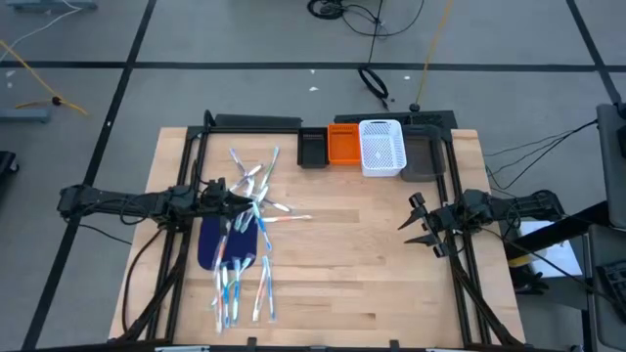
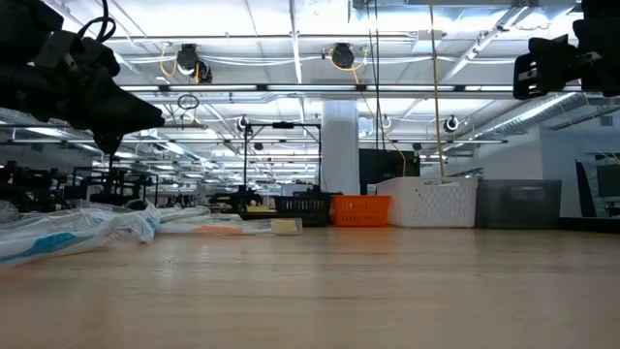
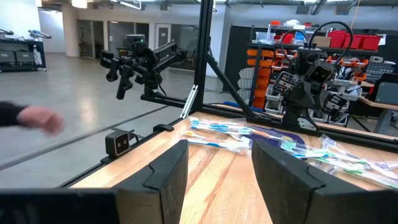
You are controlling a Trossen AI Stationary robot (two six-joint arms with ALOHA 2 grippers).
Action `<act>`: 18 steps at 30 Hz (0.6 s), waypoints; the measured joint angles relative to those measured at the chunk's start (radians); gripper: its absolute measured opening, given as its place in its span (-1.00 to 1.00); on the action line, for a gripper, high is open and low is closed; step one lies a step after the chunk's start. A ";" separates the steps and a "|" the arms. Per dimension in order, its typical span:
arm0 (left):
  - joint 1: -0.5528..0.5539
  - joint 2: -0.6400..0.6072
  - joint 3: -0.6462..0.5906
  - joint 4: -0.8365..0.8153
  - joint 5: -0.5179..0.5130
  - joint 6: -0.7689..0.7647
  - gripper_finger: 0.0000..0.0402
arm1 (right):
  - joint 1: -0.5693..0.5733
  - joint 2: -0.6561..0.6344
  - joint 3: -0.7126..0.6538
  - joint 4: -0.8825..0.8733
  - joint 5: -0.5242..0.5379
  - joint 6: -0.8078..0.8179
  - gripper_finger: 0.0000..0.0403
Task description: Pick & Place Toothbrushes
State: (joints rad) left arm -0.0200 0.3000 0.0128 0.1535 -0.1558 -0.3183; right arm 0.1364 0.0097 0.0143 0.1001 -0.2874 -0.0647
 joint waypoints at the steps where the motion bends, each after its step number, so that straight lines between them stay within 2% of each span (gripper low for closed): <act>1: 0.000 0.000 0.000 0.000 0.000 0.000 -0.60 | 0.000 0.000 0.000 0.000 0.000 0.000 -0.16; 18: 0.000 0.000 0.000 0.000 -0.003 0.006 -0.60 | 0.000 0.000 0.000 0.015 0.000 0.000 -0.16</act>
State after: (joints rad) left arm -0.0200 0.3000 0.0128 0.1535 -0.1590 -0.3122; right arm 0.1364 0.0099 0.0140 0.1151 -0.2871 -0.0647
